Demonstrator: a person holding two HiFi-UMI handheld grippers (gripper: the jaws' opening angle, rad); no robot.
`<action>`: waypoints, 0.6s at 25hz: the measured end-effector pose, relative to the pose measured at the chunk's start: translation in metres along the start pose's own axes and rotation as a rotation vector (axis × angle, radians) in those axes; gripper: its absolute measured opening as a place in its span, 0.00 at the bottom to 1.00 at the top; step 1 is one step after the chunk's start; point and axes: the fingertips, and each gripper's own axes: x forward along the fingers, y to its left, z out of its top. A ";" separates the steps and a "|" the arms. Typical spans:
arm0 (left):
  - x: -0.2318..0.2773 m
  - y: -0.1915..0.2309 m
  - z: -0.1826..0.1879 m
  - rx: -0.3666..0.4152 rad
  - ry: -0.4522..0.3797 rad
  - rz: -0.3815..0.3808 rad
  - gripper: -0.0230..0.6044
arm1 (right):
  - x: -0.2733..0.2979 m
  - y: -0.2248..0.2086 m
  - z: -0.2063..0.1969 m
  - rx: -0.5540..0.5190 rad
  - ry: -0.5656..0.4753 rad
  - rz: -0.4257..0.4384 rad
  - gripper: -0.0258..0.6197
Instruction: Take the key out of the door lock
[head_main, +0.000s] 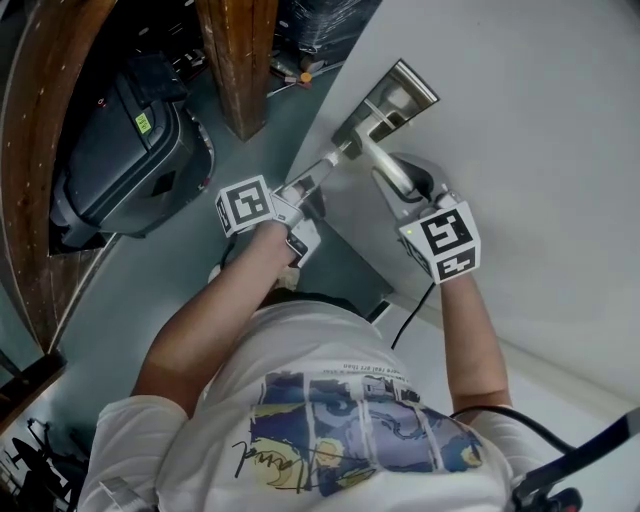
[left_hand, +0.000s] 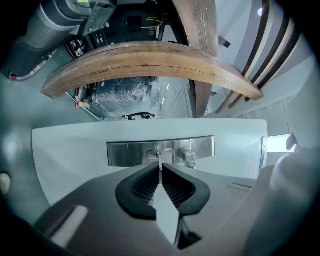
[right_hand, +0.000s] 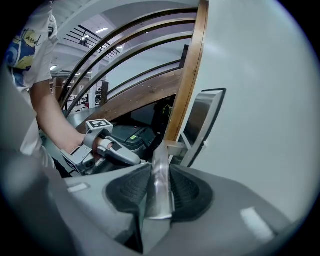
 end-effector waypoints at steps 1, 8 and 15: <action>-0.004 0.000 -0.001 0.000 0.002 0.004 0.08 | 0.000 0.000 -0.001 0.001 0.004 -0.001 0.22; -0.040 -0.005 0.003 -0.022 0.003 0.022 0.08 | 0.002 -0.001 -0.004 -0.022 0.030 -0.009 0.22; -0.074 -0.021 0.010 0.004 0.046 0.023 0.08 | 0.000 -0.003 -0.005 -0.055 0.073 -0.039 0.24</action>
